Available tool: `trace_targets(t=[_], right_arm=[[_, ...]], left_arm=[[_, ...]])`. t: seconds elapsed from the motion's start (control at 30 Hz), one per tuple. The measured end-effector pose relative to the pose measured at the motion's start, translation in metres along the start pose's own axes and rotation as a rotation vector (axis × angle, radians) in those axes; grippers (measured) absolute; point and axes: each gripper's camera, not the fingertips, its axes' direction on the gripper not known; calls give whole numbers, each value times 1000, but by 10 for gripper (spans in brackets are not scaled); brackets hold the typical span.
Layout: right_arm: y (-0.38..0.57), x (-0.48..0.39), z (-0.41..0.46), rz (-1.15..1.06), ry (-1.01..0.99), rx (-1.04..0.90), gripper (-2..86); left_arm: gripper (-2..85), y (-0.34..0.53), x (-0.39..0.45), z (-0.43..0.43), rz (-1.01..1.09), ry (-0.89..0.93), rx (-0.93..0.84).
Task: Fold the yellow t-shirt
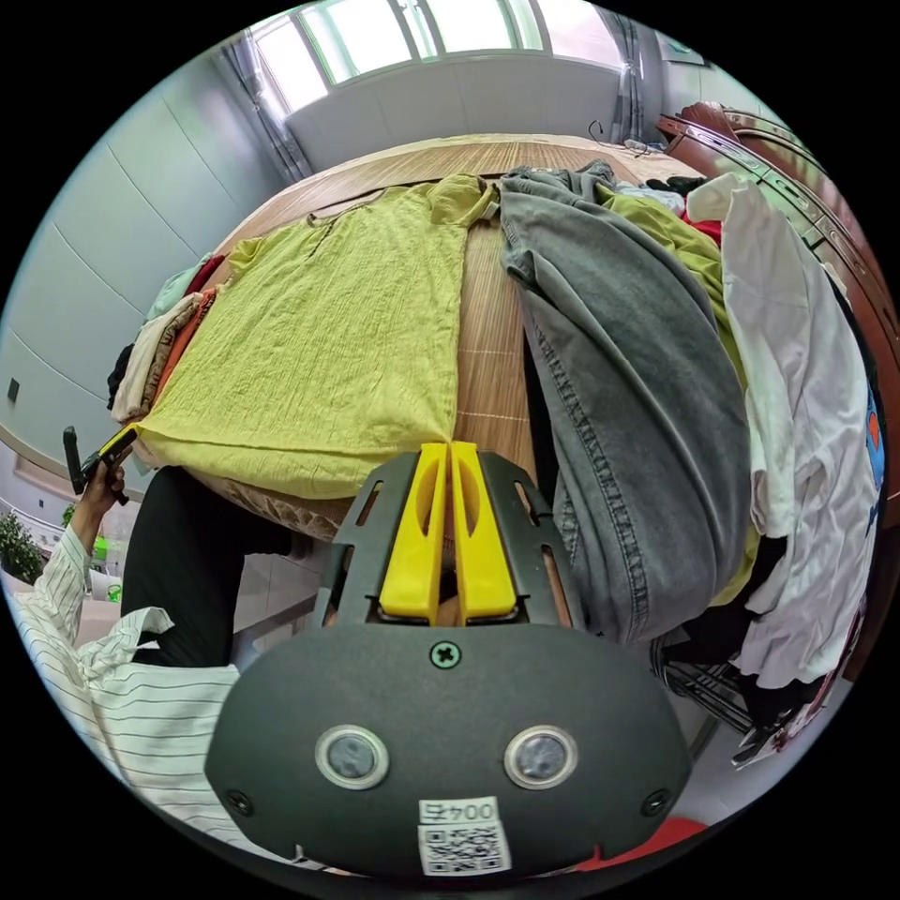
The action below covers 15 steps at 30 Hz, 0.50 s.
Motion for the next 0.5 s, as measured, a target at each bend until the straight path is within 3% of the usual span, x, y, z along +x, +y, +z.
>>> trace_targets(t=[0.27, 0.33, 0.43, 0.5], right_arm=[[-13, 36, -1, 111, -83, -39, -7], [-23, 56, -1, 225, -198, -88, -7], [-31, 80, -21, 329, -390, -9, -7], [-37, 89, -25, 353, -390, -24, -7]], left_arm=[[7, -10, -43, 1, -279, 207, 4], [6, -20, -50, -5, -334, 291, 33], [6, -52, -39, -27, -289, 245, 36], [7, -68, -43, -24, -302, 189, -35]])
